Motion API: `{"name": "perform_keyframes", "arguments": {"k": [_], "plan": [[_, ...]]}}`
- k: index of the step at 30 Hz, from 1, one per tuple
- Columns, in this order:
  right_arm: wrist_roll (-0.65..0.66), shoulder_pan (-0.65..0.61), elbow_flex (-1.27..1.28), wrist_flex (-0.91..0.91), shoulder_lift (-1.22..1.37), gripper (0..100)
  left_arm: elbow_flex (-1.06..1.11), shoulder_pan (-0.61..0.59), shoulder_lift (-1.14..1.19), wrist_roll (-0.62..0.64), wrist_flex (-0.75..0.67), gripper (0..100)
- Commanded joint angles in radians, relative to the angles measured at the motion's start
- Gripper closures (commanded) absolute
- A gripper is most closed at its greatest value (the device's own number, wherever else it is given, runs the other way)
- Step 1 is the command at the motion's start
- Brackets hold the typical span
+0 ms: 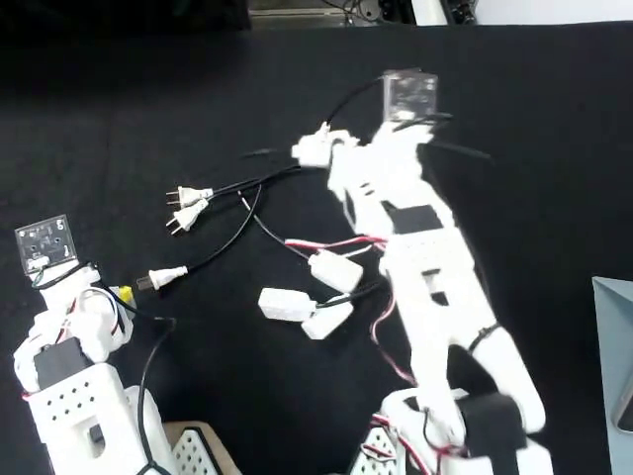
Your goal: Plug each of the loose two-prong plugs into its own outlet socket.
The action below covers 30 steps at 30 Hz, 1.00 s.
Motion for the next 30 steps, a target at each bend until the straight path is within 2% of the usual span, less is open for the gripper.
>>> {"name": "perform_keyframes", "arguments": {"k": [1,10,13,17,20,22,30], "plan": [[-0.058,0.038,-0.117,-0.054,0.091,98.4,-0.005,-0.002,-0.011,0.011,-0.015,76],[-0.232,0.107,-0.343,-0.049,0.414,98.5,-0.005,-0.002,-0.011,0.011,-0.015,76],[-0.273,0.124,-0.430,0.043,0.479,98.2,-0.005,-0.002,-0.011,0.011,-0.015,76],[-0.338,0.132,-0.576,0.256,0.535,95.3,-0.005,-0.002,-0.011,0.011,-0.015,76],[-0.351,0.130,-0.631,0.359,0.547,85.9,-0.005,-0.002,-0.011,0.011,-0.015,76],[-0.342,0.127,-0.641,0.397,0.539,83.0,-0.004,-0.002,-0.011,0.011,-0.015,76],[-0.341,0.126,-0.634,0.551,0.367,88.3,-0.004,-0.002,-0.011,0.011,-0.015,76]]}}
